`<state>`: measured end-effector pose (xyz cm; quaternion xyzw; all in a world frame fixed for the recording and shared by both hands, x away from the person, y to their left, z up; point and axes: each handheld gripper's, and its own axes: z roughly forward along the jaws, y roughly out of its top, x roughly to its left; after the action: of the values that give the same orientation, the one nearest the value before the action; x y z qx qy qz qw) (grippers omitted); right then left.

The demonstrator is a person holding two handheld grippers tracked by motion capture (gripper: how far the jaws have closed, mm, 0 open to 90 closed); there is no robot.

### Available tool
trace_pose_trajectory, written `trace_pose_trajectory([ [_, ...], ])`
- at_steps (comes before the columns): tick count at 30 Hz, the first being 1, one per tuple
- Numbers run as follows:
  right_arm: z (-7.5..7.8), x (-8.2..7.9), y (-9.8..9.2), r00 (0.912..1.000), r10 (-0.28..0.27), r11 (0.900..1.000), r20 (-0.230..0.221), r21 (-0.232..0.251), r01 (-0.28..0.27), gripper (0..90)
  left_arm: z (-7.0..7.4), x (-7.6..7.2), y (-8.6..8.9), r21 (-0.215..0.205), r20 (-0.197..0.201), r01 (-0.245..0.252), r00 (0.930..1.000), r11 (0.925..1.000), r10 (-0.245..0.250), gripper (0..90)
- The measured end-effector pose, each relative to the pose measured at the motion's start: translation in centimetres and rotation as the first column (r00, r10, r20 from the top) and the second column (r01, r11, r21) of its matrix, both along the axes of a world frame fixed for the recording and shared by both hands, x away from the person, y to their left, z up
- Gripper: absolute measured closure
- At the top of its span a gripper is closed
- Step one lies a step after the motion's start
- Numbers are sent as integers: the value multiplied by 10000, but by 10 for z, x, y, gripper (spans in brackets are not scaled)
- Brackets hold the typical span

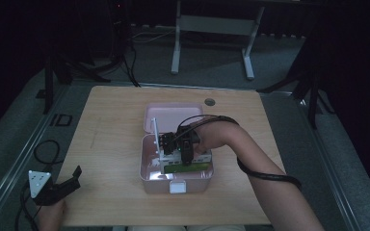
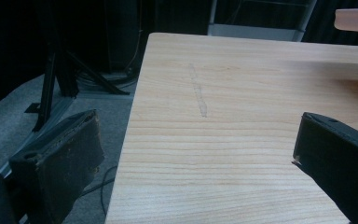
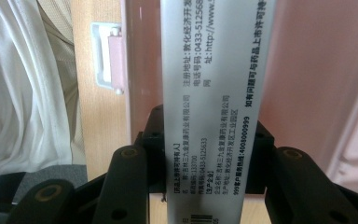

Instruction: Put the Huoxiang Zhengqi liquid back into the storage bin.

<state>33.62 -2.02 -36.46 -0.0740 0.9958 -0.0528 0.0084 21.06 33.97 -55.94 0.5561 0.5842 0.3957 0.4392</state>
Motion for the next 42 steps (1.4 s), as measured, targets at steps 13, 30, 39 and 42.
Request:
trace_pose_trajectory([
  [13, -38, 3, -2, 9989, -83, 9998, -451, -157, 76, 625, 0, 1, 0, 12, -18, -2, 10000, 10000, 2, 16],
  [30, -79, 6, -6, 9967, -167, 9996, -792, -253, 148, 624, 0, 1, 0, 22, -58, 6, 10000, 10000, -6, 16],
  [39, -92, 10, -9, 9957, -381, 9993, -846, -53, 378, 624, 0, 1, 0, 19, -72, 19, 10000, 10000, -19, 16],
  [42, -97, 11, -10, 9960, -351, 9992, -823, -198, 336, 623, 0, 1, 0, 39, -79, 37, 10000, 10000, -36, 16],
])
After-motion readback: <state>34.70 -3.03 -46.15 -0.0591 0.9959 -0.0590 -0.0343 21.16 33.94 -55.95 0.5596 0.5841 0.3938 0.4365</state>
